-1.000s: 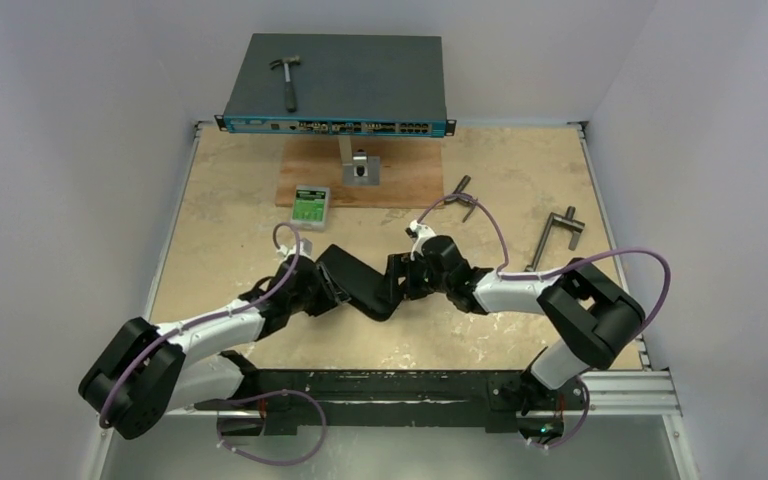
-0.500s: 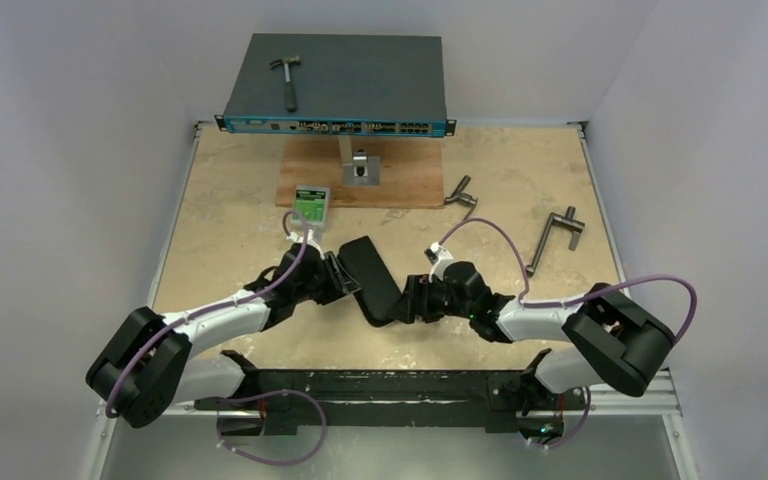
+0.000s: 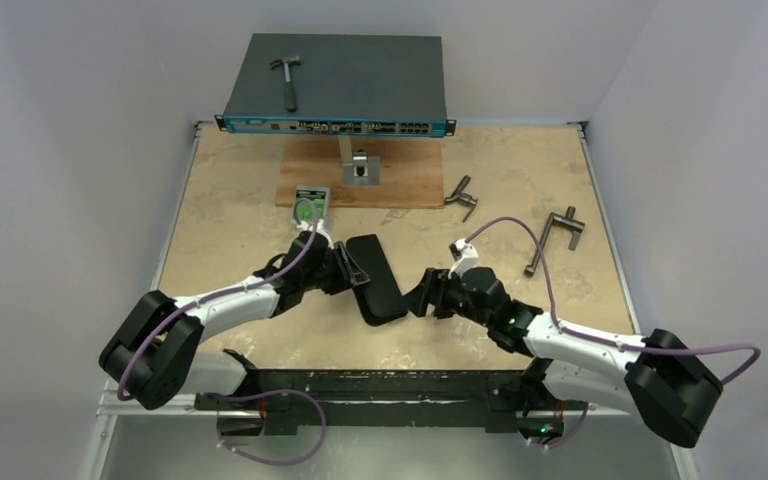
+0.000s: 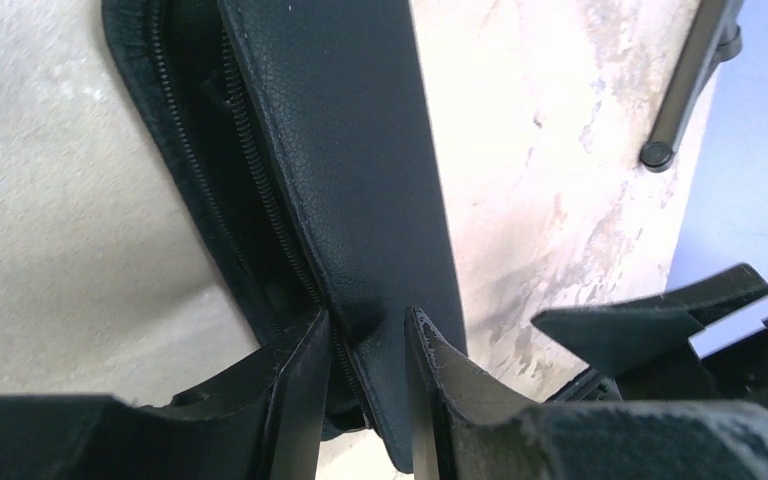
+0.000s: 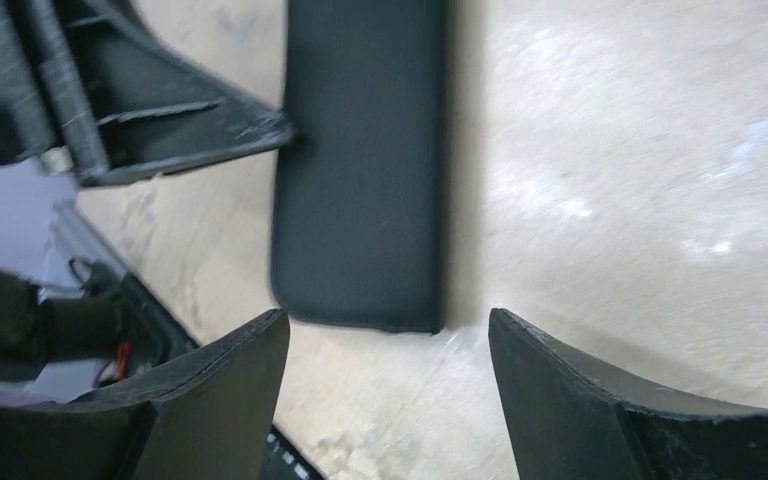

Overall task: Sort the hair-cutting tools
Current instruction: Open the hairdressing tool bag at the center of the board.

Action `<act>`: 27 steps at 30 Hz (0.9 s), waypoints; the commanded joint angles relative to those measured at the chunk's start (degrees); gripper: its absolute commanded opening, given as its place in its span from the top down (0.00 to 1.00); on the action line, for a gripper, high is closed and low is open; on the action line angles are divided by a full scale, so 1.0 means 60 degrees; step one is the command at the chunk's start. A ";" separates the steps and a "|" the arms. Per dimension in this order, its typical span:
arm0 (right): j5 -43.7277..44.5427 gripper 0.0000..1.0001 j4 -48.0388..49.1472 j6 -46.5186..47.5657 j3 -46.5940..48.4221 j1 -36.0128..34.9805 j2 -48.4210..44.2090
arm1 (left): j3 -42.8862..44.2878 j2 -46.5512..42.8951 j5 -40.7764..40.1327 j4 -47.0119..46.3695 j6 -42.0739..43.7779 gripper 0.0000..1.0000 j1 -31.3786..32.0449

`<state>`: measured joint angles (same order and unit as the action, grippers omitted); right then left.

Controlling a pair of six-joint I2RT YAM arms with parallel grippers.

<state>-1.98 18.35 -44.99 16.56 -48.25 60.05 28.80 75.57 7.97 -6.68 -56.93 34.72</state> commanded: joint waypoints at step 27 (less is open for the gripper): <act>-0.0062 0.23 -0.1326 0.1427 0.1393 0.0852 0.0497 | 0.2527 0.1490 0.1627 -0.0791 0.0431 0.69 0.0123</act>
<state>-2.48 13.45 -40.05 23.33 -43.42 64.51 40.66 83.31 15.97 -8.27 -55.86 35.03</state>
